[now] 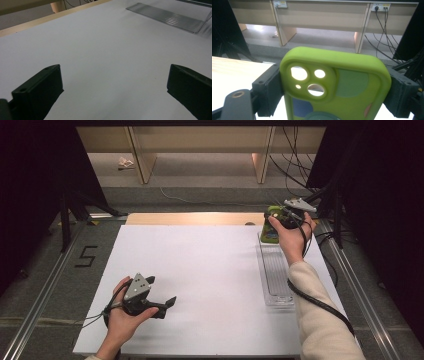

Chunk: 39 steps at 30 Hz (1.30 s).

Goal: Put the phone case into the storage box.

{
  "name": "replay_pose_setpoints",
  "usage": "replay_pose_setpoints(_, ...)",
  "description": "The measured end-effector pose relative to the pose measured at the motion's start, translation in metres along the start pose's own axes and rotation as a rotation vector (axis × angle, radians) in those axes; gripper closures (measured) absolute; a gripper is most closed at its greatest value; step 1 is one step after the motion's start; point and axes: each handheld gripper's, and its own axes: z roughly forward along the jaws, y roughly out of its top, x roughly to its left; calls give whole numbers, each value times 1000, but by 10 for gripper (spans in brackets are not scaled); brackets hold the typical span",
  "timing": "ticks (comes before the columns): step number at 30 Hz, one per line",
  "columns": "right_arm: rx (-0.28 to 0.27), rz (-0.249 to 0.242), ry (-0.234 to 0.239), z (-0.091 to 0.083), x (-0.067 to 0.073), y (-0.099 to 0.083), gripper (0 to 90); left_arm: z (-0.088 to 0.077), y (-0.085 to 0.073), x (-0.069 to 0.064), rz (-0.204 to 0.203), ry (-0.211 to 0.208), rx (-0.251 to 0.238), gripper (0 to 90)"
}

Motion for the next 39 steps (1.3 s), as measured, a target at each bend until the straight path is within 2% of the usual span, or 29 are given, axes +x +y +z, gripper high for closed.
replay_pose_setpoints(39,20,-24,3,12,-2,-3,168,1,0,0,3,-1,2,0)
